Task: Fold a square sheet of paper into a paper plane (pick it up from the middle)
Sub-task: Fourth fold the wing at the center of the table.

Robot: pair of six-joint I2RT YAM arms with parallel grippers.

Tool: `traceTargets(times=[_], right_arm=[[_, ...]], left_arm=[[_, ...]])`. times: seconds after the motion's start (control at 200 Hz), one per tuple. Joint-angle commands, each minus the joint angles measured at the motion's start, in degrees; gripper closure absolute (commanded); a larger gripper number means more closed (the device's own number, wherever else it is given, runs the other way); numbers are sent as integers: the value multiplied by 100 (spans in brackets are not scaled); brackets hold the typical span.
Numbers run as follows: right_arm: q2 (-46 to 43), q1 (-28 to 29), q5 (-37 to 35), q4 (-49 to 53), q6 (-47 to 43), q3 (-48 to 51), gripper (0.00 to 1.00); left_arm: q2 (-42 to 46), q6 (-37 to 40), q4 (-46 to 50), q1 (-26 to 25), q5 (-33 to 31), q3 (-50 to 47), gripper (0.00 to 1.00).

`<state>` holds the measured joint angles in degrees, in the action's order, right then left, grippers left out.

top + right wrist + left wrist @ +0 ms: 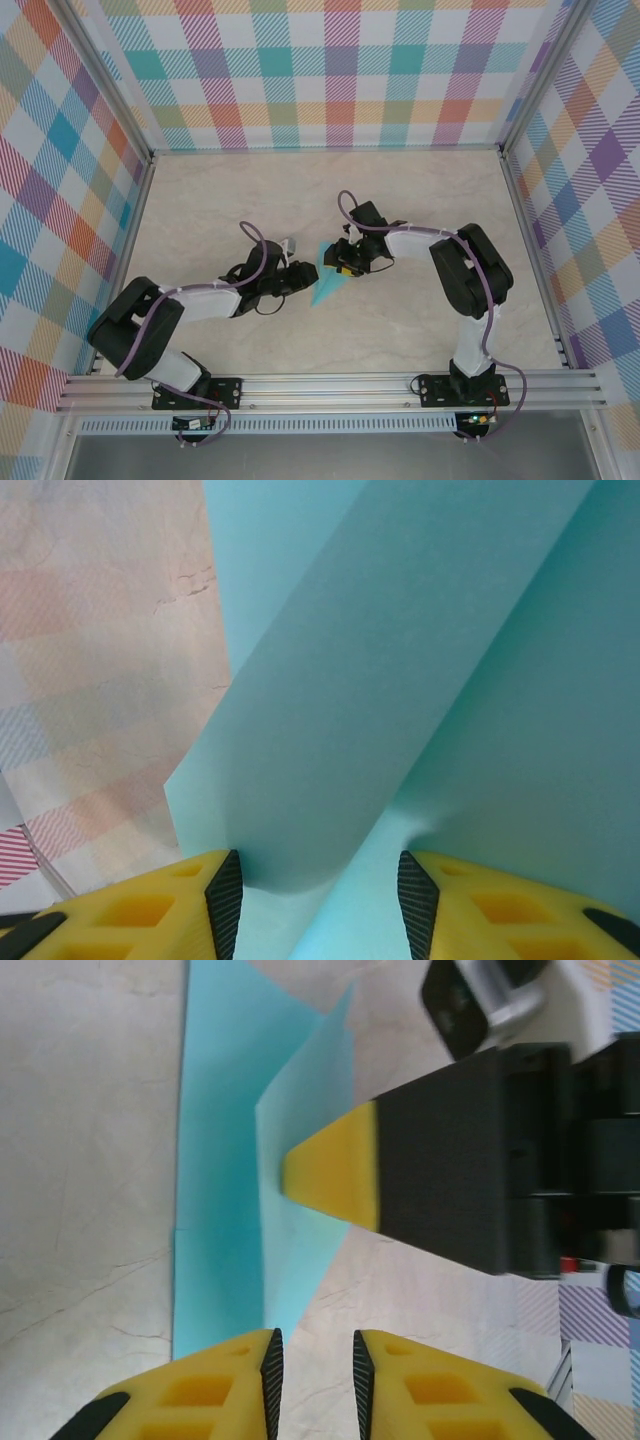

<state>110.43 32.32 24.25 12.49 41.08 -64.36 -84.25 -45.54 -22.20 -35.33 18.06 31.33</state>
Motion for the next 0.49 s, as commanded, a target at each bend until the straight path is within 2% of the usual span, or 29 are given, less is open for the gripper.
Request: traceTargets(times=[0.0, 0.28, 0.49], right_arm=[[285, 38, -415, 453, -23, -41, 51], [347, 47, -665, 709, 192, -103, 49], [422, 47, -797, 890, 325, -169, 47]], left_arm=[[205, 122, 383, 44, -113, 75, 72], [-136, -132, 112, 26, 452, 323, 68], [-536, -186, 208, -50, 775, 628, 70]])
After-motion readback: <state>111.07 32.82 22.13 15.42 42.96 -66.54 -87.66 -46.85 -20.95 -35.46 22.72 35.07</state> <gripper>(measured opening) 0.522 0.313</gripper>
